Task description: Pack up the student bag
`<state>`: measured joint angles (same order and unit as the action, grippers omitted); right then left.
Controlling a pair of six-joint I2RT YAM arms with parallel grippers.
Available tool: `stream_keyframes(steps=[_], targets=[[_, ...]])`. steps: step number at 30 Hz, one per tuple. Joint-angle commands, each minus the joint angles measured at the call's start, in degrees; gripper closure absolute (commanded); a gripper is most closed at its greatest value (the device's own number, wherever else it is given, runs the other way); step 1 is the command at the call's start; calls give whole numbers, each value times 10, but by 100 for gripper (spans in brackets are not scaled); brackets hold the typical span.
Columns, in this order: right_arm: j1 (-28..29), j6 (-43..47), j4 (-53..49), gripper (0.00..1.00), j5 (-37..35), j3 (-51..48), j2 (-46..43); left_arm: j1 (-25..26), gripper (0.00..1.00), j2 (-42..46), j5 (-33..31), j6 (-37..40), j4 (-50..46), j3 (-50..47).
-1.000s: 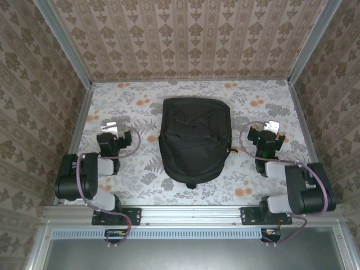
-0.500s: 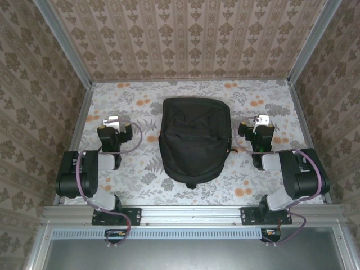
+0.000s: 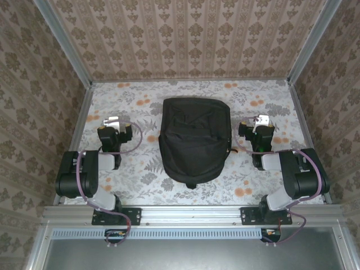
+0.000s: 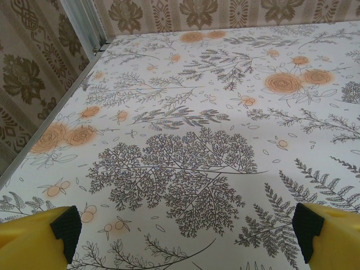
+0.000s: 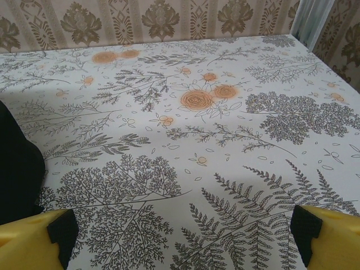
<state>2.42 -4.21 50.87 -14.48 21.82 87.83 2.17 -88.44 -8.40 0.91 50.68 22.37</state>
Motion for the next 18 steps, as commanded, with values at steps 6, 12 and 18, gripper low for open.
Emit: stream_keyframes(steps=[6,12,18], targets=[[3,9,3,0,12,4,-2,3,0,4,-1,10,-1,1],[3,10,3,0,12,4,-2,2,0,3,0,9,-4,3],[3,10,3,0,12,4,-2,-1,0,5,9,9,-3,2]])
